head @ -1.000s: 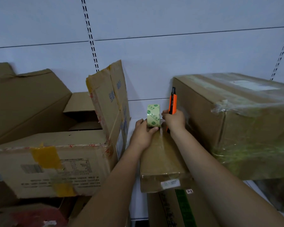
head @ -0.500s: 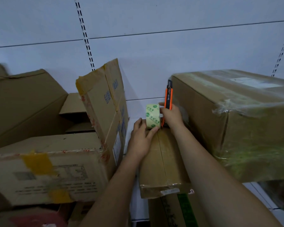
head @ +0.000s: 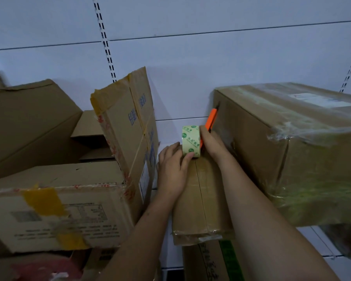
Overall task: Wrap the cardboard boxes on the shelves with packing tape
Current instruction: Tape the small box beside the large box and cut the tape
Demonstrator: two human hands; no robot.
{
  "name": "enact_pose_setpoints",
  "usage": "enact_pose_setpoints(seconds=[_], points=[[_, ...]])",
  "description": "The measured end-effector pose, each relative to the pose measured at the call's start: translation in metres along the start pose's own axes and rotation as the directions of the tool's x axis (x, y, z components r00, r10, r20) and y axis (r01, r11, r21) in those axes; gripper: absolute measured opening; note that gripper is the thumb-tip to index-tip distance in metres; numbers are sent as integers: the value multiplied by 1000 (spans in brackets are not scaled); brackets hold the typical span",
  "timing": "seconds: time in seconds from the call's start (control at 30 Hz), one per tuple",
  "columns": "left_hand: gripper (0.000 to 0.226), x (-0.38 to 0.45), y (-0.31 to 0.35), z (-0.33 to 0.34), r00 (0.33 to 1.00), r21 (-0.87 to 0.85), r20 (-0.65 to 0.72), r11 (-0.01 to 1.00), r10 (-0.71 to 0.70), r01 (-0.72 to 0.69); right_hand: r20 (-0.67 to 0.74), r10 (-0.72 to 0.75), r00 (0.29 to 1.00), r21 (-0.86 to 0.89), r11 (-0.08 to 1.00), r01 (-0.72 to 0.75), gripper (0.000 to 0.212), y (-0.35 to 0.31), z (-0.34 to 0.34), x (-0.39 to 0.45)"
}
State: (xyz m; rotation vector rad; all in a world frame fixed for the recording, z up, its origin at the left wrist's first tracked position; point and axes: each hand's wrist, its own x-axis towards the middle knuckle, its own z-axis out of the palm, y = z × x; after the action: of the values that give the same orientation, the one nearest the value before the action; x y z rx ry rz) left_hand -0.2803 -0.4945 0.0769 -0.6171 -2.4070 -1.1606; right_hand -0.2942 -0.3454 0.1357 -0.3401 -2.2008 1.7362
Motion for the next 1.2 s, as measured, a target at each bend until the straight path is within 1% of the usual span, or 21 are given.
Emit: enact_pose_setpoints(seconds=[0.07,0.13,0.2,0.27,0.37,0.43,0.5,0.6,0.67,0.73,0.8,0.83,0.87,0.9,0.93,0.97,1.0,1.07,1.1,1.17,1.2], points=[[56,-1,3,-3,1000,-12,0,1000,9,-9,-16,7,1000,28,1000,-6,38,-1,-1,-1],[44,-2,4,-3,1000,-53,-1,999,9,-9,-32,7,999,13,1000,-6,41,0,0,-1],[38,-5,5,-4,999,-109,-34,994,9,-12,-30,6,1000,-14,1000,-6,43,1,3,-1],[22,-10,6,-4,996,-179,-87,984,-13,-2,-21,10,1000,-47,999,-11,45,1,7,-1],[31,-17,9,-3,990,-300,-133,954,-51,9,-25,6,1000,-65,998,-7,46,0,11,-3],[29,-20,9,-2,988,-347,-127,937,-85,36,-38,0,999,-82,997,-4,49,0,12,-5],[27,-21,8,-1,988,-363,-128,931,-82,30,-68,-18,998,-99,995,12,47,-1,14,-8],[31,-18,14,-6,992,-355,-108,934,-68,25,-166,-119,979,-59,992,111,48,-3,14,-11],[33,-15,16,-7,994,-311,-93,950,-51,20,-266,-159,951,41,984,176,29,-3,12,-15],[32,-11,15,-6,994,-275,-77,960,-75,51,-402,-166,901,63,976,208,12,0,6,-22],[35,-7,16,1,990,-244,-86,966,-108,85,-476,-149,867,41,981,191,11,6,3,-35],[37,-5,18,4,988,-204,-99,974,-118,96,-452,-135,882,49,983,176,15,8,3,-44],[36,-3,21,7,987,-156,-100,982,-124,108,-381,-110,918,74,986,149,19,8,4,-53],[32,-2,24,9,987,-119,-86,985,-136,126,-271,-83,959,107,988,115,24,6,5,-62],[24,-2,28,11,984,-115,-70,981,-166,158,-154,-66,986,131,988,86,26,4,5,-69],[15,-2,30,12,977,-142,-52,969,-209,200,-61,-67,996,143,987,75,27,2,6,-73],[18,-3,32,13,967,-184,-35,952,-254,244,-3,-73,997,140,987,73,27,1,5,-74],[53,-3,32,13,952,-268,-13,919,-305,290,37,-63,997,106,993,59,27,-1,4,-71],[66,-2,31,12,947,-311,-1,900,-321,305,43,-55,998,88,995,51,29,-1,3,-70],[74,-1,29,12,920,-399,28,839,-391,369,41,-41,998,65,997,38,30,-2,4,-64],[74,0,27,12,890,-461,53,779,-454,425,33,-36,999,62,998,33,30,-2,6,-62]])
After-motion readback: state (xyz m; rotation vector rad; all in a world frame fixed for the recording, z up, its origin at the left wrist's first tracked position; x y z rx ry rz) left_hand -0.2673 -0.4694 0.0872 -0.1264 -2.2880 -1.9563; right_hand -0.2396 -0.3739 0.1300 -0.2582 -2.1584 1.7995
